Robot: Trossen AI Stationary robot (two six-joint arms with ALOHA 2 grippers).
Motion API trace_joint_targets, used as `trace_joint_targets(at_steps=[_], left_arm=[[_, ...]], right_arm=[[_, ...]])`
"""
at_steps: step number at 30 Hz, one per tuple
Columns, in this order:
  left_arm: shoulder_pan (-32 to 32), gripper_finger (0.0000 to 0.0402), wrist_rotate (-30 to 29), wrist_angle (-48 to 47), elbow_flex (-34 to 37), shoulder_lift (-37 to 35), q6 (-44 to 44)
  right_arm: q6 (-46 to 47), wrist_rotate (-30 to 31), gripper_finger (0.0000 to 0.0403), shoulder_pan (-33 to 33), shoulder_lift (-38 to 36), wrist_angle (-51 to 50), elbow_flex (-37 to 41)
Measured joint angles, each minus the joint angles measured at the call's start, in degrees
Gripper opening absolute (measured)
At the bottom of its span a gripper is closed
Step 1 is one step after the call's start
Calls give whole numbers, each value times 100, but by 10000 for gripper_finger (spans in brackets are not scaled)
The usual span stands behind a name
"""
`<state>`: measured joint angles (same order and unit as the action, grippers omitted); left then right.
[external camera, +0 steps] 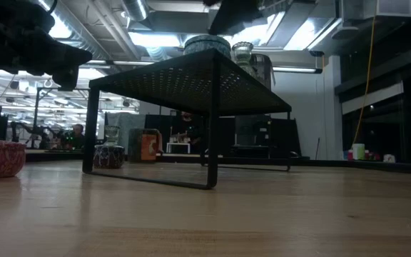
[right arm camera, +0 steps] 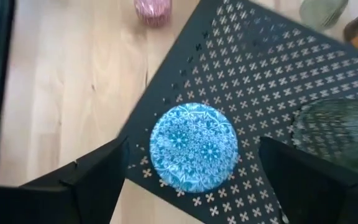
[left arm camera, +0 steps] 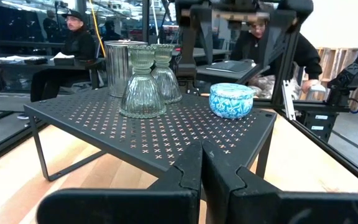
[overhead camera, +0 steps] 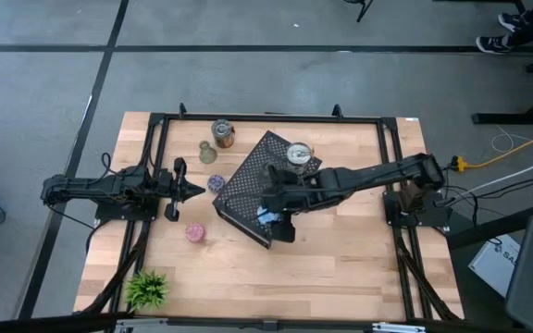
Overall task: Pick & Place candle stick holders
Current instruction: Put the scented candle on the shelf
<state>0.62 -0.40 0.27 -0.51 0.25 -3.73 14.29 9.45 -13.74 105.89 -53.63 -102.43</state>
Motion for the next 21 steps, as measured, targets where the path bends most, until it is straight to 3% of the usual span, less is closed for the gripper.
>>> trace_joint_targets(at_steps=[5,10,21], left_arm=[[0,2,0,0,1,0,-1],[1,2,0,0,2,0,0],[1,2,0,0,2,0,-1]], right_arm=[[24,185,323,23,-226,-47,2],[-14,232,263,134,-443,33,107],[30,187,128,423,-1363,434,1456]])
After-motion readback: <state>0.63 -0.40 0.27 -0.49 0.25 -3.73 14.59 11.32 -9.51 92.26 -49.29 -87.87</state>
